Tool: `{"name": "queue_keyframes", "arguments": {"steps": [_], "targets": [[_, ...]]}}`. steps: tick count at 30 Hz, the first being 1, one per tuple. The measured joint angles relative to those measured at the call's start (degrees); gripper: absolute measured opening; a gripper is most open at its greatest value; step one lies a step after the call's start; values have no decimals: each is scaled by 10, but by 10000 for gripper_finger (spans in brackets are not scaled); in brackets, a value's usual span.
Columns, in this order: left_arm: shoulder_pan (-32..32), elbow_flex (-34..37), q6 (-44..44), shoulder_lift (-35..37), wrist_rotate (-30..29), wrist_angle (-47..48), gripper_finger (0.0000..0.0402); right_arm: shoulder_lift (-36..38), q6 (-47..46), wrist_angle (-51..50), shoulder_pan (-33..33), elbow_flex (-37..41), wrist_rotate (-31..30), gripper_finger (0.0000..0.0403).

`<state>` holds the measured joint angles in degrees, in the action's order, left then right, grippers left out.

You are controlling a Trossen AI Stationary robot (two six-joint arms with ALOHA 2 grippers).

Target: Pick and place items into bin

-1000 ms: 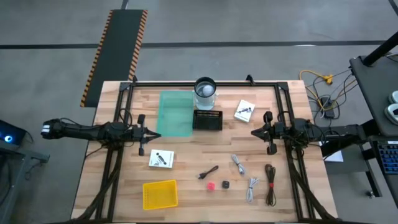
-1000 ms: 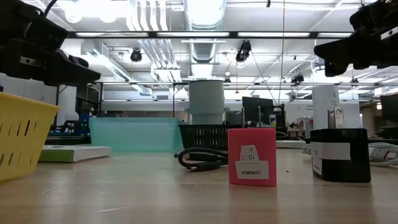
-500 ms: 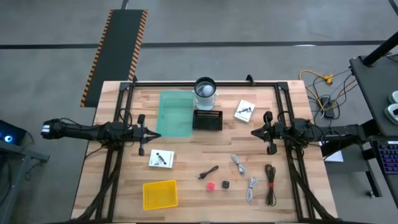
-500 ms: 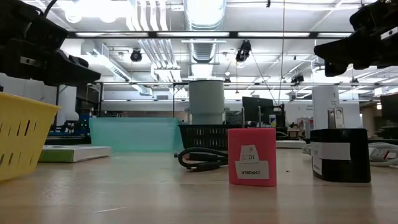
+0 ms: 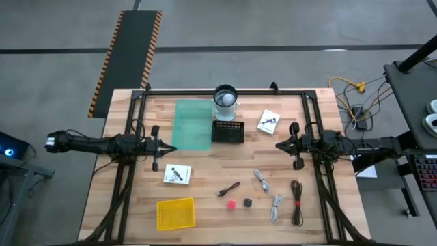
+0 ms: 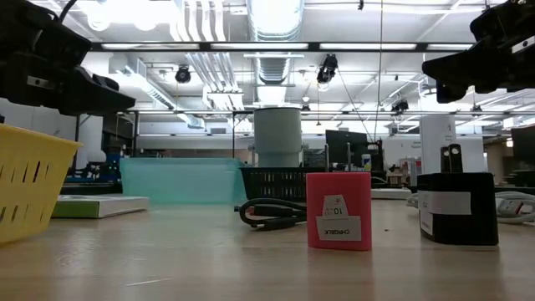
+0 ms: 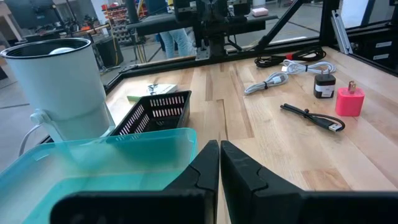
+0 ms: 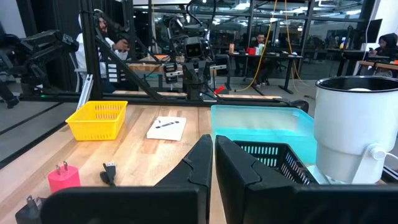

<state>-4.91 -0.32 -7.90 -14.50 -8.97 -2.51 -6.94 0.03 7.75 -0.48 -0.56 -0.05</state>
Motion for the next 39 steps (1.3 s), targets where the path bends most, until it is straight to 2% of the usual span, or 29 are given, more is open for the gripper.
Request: {"name": "queue_keyframes", "arguments": {"steps": [13,15,18,20,30,34,36,39], "targets": [[0,0,0,0,0,0,0,0,0,2,0,0,-4,9],[0,0,0,0,0,0,0,0,-5,14,0,0,-46,9],[0,0,0,0,0,0,0,0,-29,24,0,0,-162,9],[0,0,0,0,0,0,0,0,-46,36,0,0,-216,9],[0,0,0,0,0,0,0,-1,-377,53,0,0,-241,9],[0,0,4,0,0,-32,0,-1,-466,53,0,0,-242,9],[0,0,38,0,2,-65,0,-1,-502,54,0,0,-241,9],[0,0,137,0,3,-117,0,-2,-538,54,0,0,-241,9]]}}
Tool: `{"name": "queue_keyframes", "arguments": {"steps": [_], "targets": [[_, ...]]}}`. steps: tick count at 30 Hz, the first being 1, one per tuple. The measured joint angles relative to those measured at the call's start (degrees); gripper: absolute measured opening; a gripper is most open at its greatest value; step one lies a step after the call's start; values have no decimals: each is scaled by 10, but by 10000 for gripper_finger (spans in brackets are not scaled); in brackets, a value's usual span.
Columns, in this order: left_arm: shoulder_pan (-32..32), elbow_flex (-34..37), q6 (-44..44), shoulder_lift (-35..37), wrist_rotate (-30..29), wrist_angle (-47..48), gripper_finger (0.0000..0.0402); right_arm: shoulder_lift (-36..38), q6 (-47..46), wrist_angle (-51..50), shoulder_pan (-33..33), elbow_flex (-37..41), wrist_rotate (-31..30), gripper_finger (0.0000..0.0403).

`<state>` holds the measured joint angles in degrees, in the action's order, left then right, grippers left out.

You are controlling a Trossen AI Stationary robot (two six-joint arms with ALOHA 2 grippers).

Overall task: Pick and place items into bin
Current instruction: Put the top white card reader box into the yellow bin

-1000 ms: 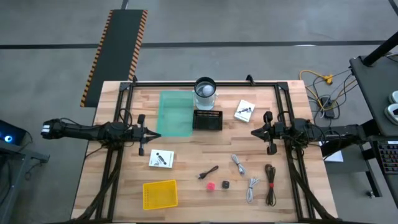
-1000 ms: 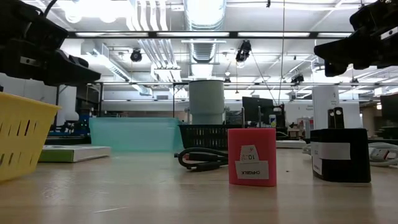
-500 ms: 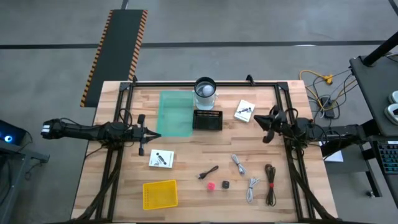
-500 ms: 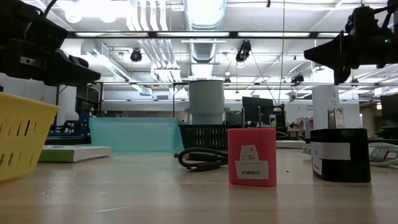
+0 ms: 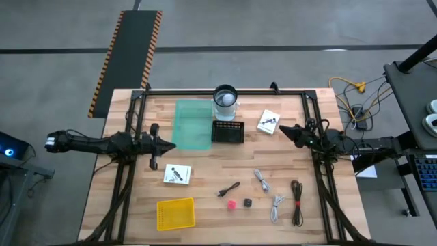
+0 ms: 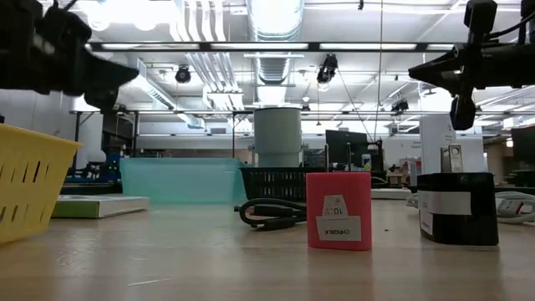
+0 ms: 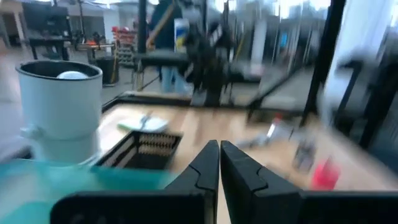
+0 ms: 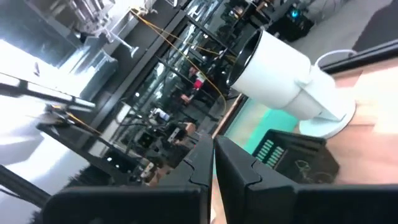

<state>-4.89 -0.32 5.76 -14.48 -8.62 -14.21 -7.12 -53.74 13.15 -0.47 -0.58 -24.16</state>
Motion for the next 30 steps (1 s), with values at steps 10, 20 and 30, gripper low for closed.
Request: {"name": "queue_keyframes", "arguments": {"steps": [10,20,30], "targets": [[0,0,227,0,-9,-193,0,-2,1,1,0,0,-33,9],[0,0,145,-1,-23,-228,0,-2,47,38,0,0,-26,9],[0,-19,134,-9,-82,-230,135,-40,107,52,0,-88,-3,54]]}}
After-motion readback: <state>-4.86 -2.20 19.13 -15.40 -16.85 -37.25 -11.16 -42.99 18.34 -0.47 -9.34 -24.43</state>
